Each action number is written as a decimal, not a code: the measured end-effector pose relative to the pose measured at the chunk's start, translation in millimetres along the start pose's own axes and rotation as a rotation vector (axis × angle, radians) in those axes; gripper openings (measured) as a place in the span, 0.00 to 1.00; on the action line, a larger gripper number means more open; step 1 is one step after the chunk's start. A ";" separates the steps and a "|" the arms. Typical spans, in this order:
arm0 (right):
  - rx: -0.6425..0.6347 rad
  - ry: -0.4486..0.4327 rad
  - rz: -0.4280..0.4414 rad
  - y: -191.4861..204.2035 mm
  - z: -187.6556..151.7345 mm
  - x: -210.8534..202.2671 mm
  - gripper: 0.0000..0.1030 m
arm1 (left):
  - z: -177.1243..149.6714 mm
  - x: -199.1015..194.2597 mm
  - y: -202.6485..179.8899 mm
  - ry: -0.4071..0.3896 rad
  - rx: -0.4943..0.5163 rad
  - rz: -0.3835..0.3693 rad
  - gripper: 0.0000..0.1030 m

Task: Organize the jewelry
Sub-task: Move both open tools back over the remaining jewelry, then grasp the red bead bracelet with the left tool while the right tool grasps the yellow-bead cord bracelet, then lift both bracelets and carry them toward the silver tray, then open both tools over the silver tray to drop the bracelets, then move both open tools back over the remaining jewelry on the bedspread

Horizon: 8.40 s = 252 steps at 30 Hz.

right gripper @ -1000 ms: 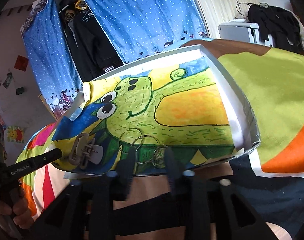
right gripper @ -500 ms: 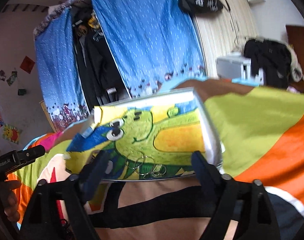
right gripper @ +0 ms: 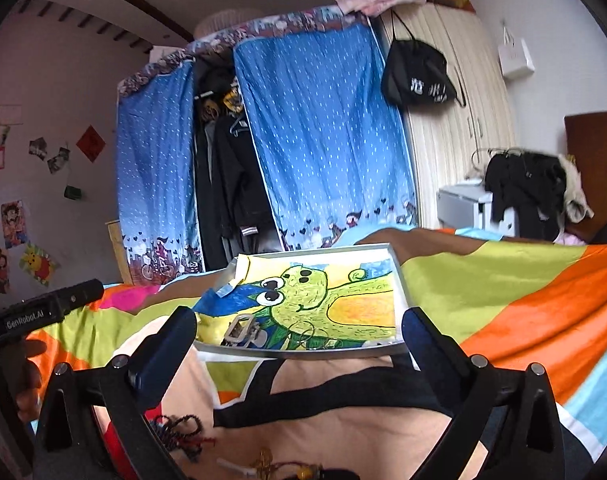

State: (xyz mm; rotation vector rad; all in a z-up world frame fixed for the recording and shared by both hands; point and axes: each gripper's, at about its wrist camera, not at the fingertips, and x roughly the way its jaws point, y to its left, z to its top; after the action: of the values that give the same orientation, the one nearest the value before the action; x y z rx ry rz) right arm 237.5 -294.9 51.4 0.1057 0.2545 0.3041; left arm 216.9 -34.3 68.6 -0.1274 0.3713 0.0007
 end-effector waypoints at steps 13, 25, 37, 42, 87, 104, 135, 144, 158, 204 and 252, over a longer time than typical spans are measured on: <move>0.017 0.010 0.013 28.4 -26.2 -60.6 1.00 | -43.6 -65.6 5.1 0.014 0.047 -0.022 0.97; 0.013 0.099 -0.003 53.2 -56.7 -87.5 1.00 | -81.8 -77.3 26.8 0.145 0.035 -0.058 0.98; 0.029 0.263 -0.070 65.5 -85.2 -84.5 1.00 | -116.8 -52.5 49.5 0.390 -0.030 -0.018 0.98; 0.037 0.359 -0.087 65.2 -95.7 -73.7 1.00 | -120.5 -36.5 49.0 0.477 -0.015 -0.006 0.98; 0.222 0.759 -0.015 -18.9 -138.3 108.7 0.94 | -119.7 130.2 27.8 0.623 0.241 -0.263 0.65; 0.246 0.814 -0.024 -24.0 -151.6 125.8 0.51 | -141.5 159.6 -11.9 0.617 0.397 -0.347 0.28; 0.226 0.731 0.011 -15.8 -138.1 118.3 0.07 | -95.5 139.7 7.8 0.481 0.199 -0.391 0.02; 0.196 0.505 0.048 -17.9 -91.9 100.3 0.07 | -50.6 124.8 -19.2 0.425 0.234 -0.438 0.02; 0.165 0.248 -0.026 -58.0 -27.1 164.7 0.07 | 27.3 234.6 -73.3 0.402 0.142 -0.476 0.02; 0.163 0.130 -0.120 -79.7 7.1 119.0 0.99 | 44.4 155.8 -60.4 0.165 0.111 -0.183 0.97; 0.003 0.246 -0.067 62.8 -78.6 -67.5 1.00 | -85.8 -10.7 77.5 0.448 -0.004 -0.033 0.98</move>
State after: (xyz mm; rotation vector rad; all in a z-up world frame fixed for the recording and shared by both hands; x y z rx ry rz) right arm 136.7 -251.1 0.2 0.0621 0.5014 0.2504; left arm 174.1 32.2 -16.4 -0.1373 0.8166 -0.0605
